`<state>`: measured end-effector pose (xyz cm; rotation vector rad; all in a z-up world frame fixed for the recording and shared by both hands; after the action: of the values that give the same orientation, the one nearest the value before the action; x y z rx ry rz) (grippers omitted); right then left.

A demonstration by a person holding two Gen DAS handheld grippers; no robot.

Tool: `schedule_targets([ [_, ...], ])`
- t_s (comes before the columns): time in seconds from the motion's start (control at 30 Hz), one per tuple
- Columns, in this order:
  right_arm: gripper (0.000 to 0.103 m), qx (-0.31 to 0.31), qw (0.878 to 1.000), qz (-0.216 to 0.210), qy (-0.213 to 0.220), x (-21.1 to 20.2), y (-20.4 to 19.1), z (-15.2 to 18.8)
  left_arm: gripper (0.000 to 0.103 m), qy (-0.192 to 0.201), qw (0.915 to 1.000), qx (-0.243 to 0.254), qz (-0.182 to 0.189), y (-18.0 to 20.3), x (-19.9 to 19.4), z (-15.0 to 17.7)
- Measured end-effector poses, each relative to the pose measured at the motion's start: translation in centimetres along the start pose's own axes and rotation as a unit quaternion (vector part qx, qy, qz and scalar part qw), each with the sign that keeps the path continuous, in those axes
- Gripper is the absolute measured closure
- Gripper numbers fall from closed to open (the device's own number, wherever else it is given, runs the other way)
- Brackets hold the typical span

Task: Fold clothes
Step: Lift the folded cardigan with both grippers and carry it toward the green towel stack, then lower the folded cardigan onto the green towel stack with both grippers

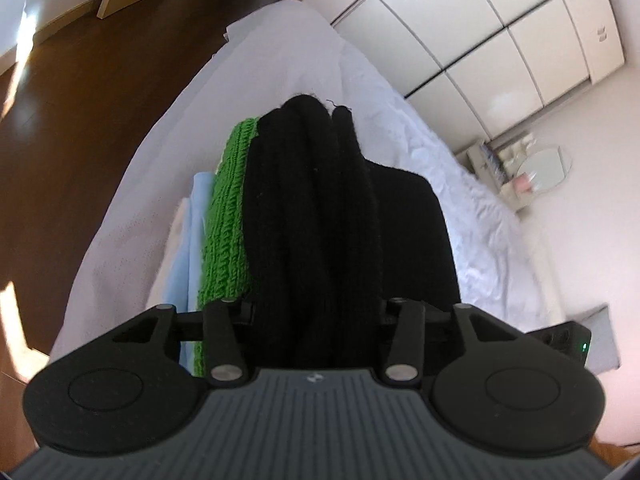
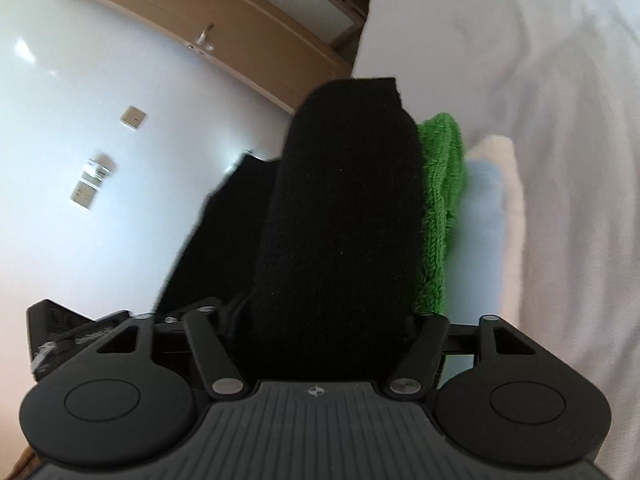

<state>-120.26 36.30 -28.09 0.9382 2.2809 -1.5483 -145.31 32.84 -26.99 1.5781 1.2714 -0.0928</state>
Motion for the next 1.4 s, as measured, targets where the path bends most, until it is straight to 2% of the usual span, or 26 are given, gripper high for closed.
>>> schedule_targets([
  [0.07,0.028,-0.02,0.999,0.026,0.012,-0.8,-0.6,-0.5,0.057,0.005,0.9994,0.025,-0.025,0.7,-0.6,-0.1],
  [0.2,0.026,-0.056,0.995,0.081,0.018,-2.8,-1.8,-1.4,0.058,0.019,0.9938,0.073,-0.082,2.7,-3.0,-0.1],
  [0.27,0.027,-0.074,0.992,0.098,0.038,-4.0,-2.5,-2.1,0.065,0.037,0.988,0.099,-0.112,4.3,-4.9,0.0],
  [0.33,0.027,-0.092,0.987,0.118,0.056,-5.8,-2.9,-2.9,0.065,0.058,0.9811,0.121,-0.14,6.1,-6.6,-0.3],
  [0.37,0.028,-0.097,0.986,0.123,0.061,-6.4,-3.2,-3.0,0.065,0.066,0.9797,0.13,-0.138,7.3,-7.1,-0.5],
  [0.43,0.039,-0.107,0.983,0.131,0.071,-7.4,-3.7,-3.2,0.065,0.075,0.9768,0.156,-0.127,9.4,-7.8,-0.8],
  [0.5,0.06,-0.125,0.982,0.121,0.069,-7.2,-4.1,-3.3,0.065,0.072,0.9701,0.196,-0.124,11.1,-7.5,-0.6],
  [0.57,0.067,-0.146,0.979,0.128,0.062,-7.0,-4.7,-2.9,0.067,0.062,0.9589,0.242,-0.135,12.6,-6.3,0.0],
  [0.6,0.071,-0.154,0.978,0.127,0.057,-6.6,-5.0,-2.6,0.073,0.054,0.9548,0.255,-0.143,12.5,-5.3,0.6],
  [0.67,0.071,-0.171,0.976,0.125,0.045,-5.7,-5.5,-2.0,0.085,0.031,0.95,0.254,-0.179,10.2,-3.2,1.7],
  [0.7,0.071,-0.179,0.975,0.124,0.04,-5.3,-5.7,-1.8,0.085,0.028,0.9515,0.24,-0.191,8.9,-2.6,2.1],
  [0.8,0.071,-0.21,0.97,0.117,0.034,-3.8,-5.7,-0.9,0.086,0.06,0.9568,0.199,-0.203,6.0,-2.6,2.8],
  [0.9,0.071,-0.232,0.966,0.109,0.018,-2.1,-6.2,-0.3,0.085,0.077,0.9627,0.16,-0.204,3.5,-3.2,3.5],
  [0.97,0.07,-0.277,0.952,0.128,0.009,-0.8,-6.6,0.5,0.085,0.08,0.9654,0.152,-0.196,2.7,-3.2,3.6],
  [1.07,0.071,-0.333,0.93,0.158,0.005,0.3,-6.8,1.6,0.085,0.078,0.9646,0.162,-0.193,2.5,-3.6,3.9],
  [1.13,0.07,-0.341,0.926,0.164,0.002,0.1,-7.0,1.8,0.085,0.071,0.9606,0.176,-0.203,3.2,-3.9,3.9],
  [1.2,0.069,-0.331,0.93,0.162,-0.006,-0.3,-7.6,1.2,0.085,0.064,0.96,0.169,-0.214,3.6,-4.2,3.4],
  [1.27,0.068,-0.309,0.939,0.151,-0.005,-1.3,-8.0,0.6,0.085,0.061,0.961,0.162,-0.216,4.4,-4.8,3.1],
  [1.4,0.068,-0.269,0.954,0.13,0.011,-3.7,-8.5,0.5,0.082,0.065,0.9555,0.182,-0.222,7.1,-7.0,3.6],
])
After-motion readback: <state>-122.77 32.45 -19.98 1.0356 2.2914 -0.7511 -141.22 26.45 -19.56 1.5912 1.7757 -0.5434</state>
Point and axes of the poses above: each gripper's, at about its wrist camera, not at the fingertips, and x roughly the way its jaws point, y to its right, z to its underside, the point moved 7 cm from there along x, roughly the way its jaws point, and after that the axes turned 1 degree about y, right-handed, at the moved point
